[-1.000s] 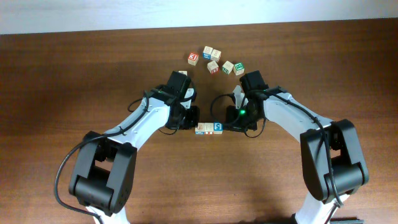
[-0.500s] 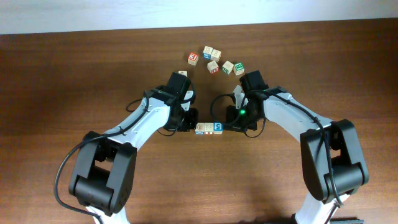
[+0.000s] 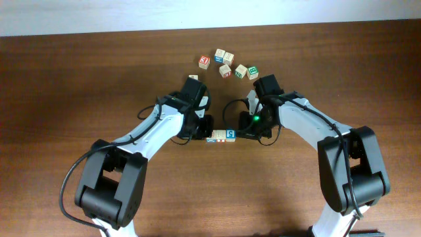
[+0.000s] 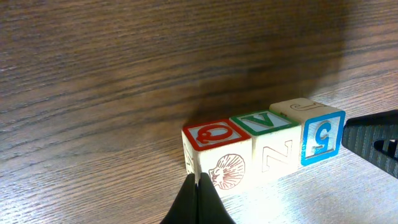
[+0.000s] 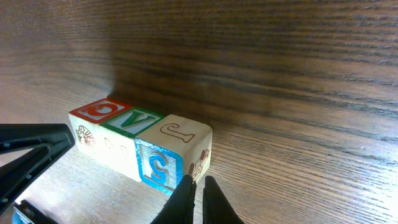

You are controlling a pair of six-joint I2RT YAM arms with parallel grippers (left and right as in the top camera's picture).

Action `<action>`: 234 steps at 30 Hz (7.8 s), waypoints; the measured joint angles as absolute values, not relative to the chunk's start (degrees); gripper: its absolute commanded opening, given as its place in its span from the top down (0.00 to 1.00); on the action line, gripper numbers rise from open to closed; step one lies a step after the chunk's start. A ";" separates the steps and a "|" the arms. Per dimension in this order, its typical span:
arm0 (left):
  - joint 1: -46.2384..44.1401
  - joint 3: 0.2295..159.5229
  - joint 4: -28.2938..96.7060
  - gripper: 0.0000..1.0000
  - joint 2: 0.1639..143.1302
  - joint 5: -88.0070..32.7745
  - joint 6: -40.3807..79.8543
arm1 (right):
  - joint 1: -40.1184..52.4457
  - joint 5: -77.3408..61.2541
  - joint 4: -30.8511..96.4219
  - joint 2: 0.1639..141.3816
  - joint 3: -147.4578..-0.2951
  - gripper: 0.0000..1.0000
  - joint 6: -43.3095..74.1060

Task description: Rotate 3 blocks

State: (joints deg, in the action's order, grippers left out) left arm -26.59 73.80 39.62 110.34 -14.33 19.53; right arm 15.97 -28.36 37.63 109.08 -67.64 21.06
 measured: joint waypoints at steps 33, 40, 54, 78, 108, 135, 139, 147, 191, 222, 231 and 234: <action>-28.38 73.80 40.16 1.00 110.34 -9.56 23.49 | 15.97 -28.14 37.60 109.08 -67.64 0.92 21.04; -28.38 73.80 40.51 1.00 110.34 -9.56 23.88 | 15.97 -28.16 37.60 109.08 -67.64 0.92 21.06; -28.49 73.80 39.11 1.00 111.55 -9.80 25.39 | 15.97 -28.08 37.60 109.08 -67.64 0.92 21.08; -28.32 73.80 38.52 1.00 111.55 -10.20 25.10 | 16.60 -27.49 37.21 109.08 -67.64 0.96 21.37; -28.45 73.80 38.13 1.00 111.55 -11.70 25.08 | 17.41 -23.42 37.21 110.98 -67.64 0.96 28.45; -28.45 73.80 38.11 1.00 111.55 -12.01 24.88 | 14.24 -27.70 37.12 110.98 -67.75 0.95 21.15; -28.45 73.80 38.15 1.00 111.55 -11.99 24.88 | 13.82 -29.95 36.29 110.98 -67.72 0.95 19.49; -28.45 73.80 38.15 1.00 111.55 -11.94 24.88 | 13.52 -31.00 35.94 110.98 -67.68 0.96 18.83; -27.77 73.78 38.98 1.00 111.57 -7.51 24.03 | 19.03 -26.37 37.63 107.39 -69.97 0.96 19.51; -27.53 73.78 37.87 1.00 112.12 -8.80 24.01 | 24.29 -31.16 38.70 104.73 -74.15 0.96 19.79; -26.06 73.78 36.62 1.00 112.12 -10.79 24.01 | 24.47 -31.40 38.57 104.73 -74.15 0.96 20.62; -23.77 73.78 36.51 1.00 112.12 -11.44 24.01 | 24.49 -31.40 38.52 104.73 -74.15 0.96 20.86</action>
State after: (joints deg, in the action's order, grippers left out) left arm -23.77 73.78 36.51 112.12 -11.44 24.01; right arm 24.49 -31.40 38.52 104.73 -74.15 20.86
